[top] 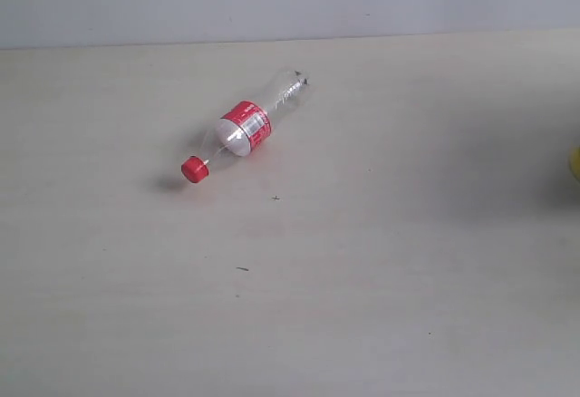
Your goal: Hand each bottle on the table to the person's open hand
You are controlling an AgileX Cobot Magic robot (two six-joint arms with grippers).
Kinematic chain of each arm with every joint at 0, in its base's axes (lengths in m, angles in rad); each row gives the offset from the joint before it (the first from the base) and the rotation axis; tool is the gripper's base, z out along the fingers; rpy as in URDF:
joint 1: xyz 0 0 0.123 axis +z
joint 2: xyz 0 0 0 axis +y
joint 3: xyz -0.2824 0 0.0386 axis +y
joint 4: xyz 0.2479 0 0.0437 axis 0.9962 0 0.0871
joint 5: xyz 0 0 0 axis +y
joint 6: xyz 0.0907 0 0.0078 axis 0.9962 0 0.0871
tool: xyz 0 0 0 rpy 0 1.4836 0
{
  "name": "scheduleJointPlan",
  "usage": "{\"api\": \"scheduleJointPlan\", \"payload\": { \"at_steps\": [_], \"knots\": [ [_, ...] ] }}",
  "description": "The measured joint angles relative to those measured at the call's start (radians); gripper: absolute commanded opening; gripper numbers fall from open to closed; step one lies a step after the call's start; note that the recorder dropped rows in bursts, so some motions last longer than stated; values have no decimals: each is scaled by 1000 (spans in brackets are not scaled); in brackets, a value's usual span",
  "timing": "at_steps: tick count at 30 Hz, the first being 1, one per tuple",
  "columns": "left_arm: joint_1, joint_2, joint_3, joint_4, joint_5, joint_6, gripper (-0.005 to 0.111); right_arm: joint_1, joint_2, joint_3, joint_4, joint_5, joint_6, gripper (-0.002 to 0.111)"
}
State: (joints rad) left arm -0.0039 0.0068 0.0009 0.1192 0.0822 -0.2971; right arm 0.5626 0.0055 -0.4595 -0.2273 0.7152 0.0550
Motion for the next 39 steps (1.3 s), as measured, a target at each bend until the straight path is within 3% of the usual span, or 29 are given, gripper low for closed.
{"api": "scheduleJointPlan", "payload": {
  "at_steps": [31,36,39],
  "knots": [
    [0,0,0,0,-7,0,0,0,0,0,0,2,0,0],
    [0,0,0,0,-123,-92,0,0,0,0,0,2,0,0],
    [0,2,0,-19,-348,-165,0,0,0,0,0,2,0,0]
  ]
}}
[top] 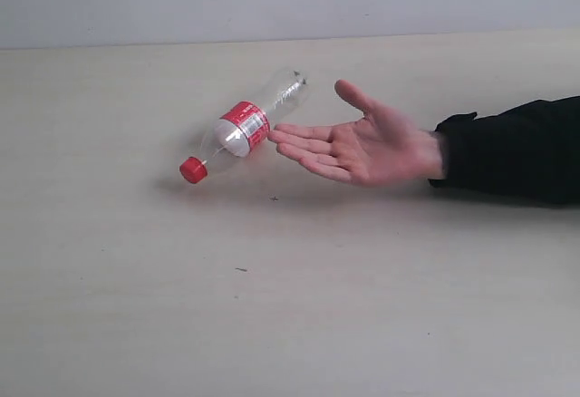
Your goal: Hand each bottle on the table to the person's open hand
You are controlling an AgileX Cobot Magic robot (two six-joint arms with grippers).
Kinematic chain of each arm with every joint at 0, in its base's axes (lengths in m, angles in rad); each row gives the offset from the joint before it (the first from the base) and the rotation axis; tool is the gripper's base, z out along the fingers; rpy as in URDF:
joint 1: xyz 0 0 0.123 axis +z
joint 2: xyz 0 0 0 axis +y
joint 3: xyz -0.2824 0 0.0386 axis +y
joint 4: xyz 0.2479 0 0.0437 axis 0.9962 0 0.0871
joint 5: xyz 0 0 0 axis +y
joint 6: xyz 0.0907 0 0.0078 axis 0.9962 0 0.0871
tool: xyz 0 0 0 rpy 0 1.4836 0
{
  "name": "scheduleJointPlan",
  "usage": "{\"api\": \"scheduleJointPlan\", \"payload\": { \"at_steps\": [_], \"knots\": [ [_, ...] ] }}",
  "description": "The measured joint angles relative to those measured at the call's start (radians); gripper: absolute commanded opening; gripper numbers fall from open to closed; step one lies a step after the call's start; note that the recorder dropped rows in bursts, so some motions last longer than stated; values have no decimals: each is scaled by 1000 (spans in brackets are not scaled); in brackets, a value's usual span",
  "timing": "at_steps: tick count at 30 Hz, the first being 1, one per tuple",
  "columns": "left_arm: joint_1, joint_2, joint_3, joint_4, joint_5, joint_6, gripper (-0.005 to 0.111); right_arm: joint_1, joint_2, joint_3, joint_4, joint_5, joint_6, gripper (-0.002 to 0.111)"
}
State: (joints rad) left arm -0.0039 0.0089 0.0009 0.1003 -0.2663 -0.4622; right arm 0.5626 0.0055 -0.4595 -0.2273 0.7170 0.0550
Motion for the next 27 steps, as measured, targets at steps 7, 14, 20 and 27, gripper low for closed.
{"api": "scheduleJointPlan", "payload": {
  "at_steps": [7,14,20,27],
  "knots": [
    [0,599,-347,-38,-185,52,0,0,0,0,0,2,0,0],
    [-23,1198,-975,177,367,98,5,0,0,0,0,2,0,0],
    [-95,1546,-1381,202,839,367,5,0,0,0,0,2,0,0],
    [-132,1859,-1765,8,1243,578,5,0,0,0,0,2,0,0]
  ]
}}
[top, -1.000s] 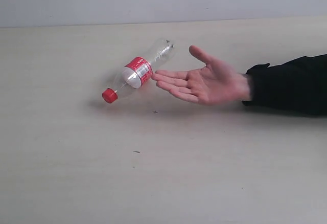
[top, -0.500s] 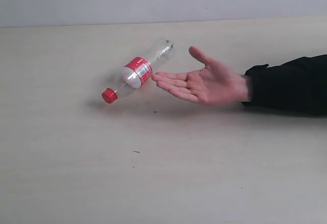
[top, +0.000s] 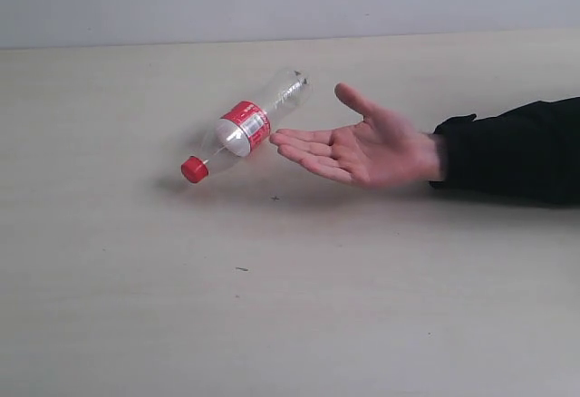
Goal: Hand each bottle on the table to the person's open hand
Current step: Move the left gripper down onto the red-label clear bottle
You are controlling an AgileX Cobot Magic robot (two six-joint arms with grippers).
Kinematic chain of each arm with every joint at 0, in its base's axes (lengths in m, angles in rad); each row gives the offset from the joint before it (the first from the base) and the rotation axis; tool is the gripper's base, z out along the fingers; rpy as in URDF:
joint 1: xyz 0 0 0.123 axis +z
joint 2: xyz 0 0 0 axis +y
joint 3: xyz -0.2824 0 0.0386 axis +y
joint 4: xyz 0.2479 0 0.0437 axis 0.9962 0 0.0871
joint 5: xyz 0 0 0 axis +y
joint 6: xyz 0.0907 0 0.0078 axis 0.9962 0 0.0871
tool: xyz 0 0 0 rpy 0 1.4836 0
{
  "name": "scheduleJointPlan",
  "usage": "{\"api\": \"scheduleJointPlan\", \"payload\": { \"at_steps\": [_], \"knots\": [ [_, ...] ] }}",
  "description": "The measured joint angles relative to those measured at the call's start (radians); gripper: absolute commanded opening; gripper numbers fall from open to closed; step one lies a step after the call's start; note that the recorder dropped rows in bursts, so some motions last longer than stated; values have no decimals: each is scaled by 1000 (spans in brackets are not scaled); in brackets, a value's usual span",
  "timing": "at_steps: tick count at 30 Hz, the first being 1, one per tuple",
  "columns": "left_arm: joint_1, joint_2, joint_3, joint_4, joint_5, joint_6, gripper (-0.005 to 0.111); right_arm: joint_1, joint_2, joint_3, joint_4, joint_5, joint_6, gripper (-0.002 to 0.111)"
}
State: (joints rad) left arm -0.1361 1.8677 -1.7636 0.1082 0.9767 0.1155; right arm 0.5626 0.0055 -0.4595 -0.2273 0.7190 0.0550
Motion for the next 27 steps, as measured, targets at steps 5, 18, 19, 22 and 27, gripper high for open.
{"api": "scheduleJointPlan", "payload": {
  "at_steps": [5,18,19,22,27],
  "knots": [
    [-48,162,-160,-108,124,33,5,0,0,0,0,0,0,0],
    [-220,393,-343,-136,145,41,65,0,0,0,0,0,0,0],
    [-223,402,-344,-136,143,41,65,0,0,0,0,0,0,0],
    [-231,424,-344,-136,143,41,65,0,0,0,0,0,0,0],
    [-233,457,-344,-136,141,38,65,0,0,0,0,0,0,0]
  ]
}}
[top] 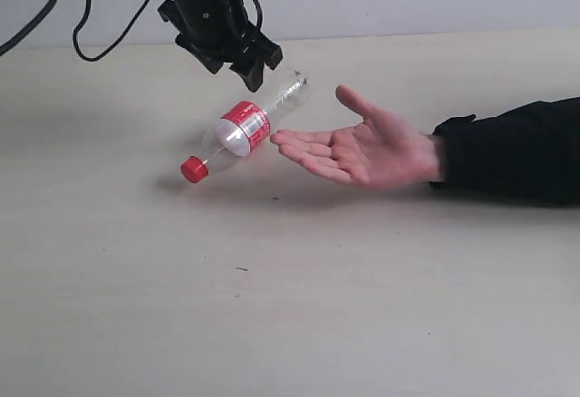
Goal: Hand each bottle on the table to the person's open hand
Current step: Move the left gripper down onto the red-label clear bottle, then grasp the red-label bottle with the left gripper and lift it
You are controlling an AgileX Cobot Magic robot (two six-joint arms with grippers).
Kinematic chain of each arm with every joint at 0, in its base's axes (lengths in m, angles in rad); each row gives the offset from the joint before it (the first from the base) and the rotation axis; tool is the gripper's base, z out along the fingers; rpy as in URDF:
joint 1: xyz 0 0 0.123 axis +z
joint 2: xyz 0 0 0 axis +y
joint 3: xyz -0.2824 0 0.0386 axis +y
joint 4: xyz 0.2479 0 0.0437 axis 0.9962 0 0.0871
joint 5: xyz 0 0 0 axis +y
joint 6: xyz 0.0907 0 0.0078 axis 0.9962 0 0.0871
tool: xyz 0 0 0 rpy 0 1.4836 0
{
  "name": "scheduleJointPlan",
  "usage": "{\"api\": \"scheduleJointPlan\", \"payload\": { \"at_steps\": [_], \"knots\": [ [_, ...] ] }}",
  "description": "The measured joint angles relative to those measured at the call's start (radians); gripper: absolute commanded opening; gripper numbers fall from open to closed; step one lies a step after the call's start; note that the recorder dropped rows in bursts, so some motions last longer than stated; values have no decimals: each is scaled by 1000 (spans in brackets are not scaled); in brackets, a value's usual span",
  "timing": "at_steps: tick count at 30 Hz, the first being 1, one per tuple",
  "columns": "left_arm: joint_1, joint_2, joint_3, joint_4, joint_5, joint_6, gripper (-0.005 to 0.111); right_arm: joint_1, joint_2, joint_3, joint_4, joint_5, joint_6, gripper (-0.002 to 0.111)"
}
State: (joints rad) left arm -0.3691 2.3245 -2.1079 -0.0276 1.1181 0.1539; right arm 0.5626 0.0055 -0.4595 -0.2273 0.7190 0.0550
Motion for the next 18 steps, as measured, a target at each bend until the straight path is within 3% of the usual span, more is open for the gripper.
{"api": "scheduleJointPlan", "payload": {
  "at_steps": [8,18],
  "knots": [
    [-17,20,0,-2,-68,3,74,0,0,0,0,0,0,0],
    [-41,79,-2,-10,-81,18,74,0,0,0,0,0,0,0]
  ]
}}
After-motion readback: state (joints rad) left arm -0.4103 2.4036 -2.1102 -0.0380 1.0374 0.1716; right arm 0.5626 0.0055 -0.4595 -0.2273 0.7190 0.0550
